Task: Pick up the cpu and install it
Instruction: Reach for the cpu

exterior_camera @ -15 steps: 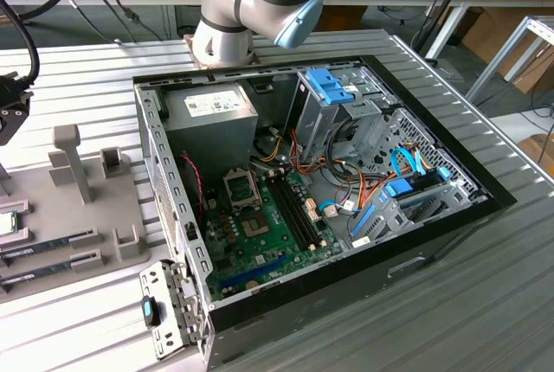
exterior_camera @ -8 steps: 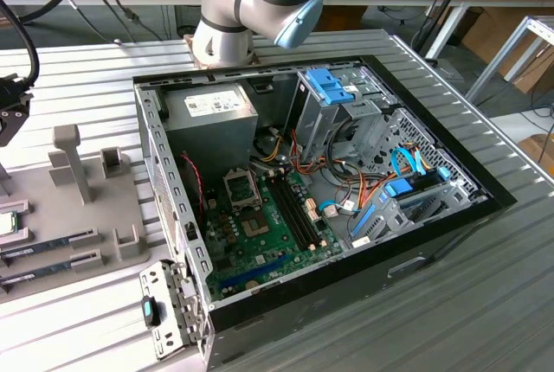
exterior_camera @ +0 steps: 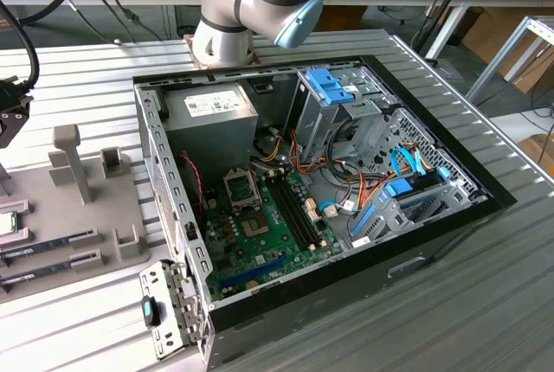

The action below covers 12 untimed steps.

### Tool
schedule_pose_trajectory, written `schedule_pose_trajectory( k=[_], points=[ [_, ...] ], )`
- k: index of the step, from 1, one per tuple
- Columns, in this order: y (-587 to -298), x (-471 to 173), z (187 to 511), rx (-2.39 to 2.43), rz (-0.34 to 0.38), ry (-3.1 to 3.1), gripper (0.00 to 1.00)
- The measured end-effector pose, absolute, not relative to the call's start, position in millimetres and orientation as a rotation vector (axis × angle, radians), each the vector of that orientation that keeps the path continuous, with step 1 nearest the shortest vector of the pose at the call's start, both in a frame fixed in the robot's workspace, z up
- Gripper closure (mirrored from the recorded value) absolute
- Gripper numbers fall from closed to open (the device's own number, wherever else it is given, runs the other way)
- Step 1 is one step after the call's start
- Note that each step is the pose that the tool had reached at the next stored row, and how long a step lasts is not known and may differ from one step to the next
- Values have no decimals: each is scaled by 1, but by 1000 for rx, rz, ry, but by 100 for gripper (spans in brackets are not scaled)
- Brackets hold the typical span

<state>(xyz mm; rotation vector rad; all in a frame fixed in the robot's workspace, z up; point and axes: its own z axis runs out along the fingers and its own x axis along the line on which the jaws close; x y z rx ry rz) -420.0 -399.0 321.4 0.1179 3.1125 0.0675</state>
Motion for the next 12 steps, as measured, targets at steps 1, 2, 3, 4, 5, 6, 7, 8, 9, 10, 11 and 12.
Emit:
schedule_pose_trajectory(
  k=[1,2,3,4,5,6,7,8,9,10,11,12],
  points=[
    [-399,-420,321,118,68,3113,89],
    [-399,-420,321,118,68,3113,89],
    [-399,-420,321,118,68,3112,89],
    [-399,-420,320,118,68,3112,89],
    [-399,-420,320,118,68,3112,89],
    [-399,-420,320,118,68,3112,89],
    [-399,-420,320,118,68,3113,89],
    [-399,-421,320,118,68,3113,89],
    [-399,-421,319,118,68,3112,89],
    [-399,-421,319,118,68,3113,89],
    [-399,-421,319,118,68,3112,89],
    [-399,-421,318,118,68,3113,89]
  ],
)
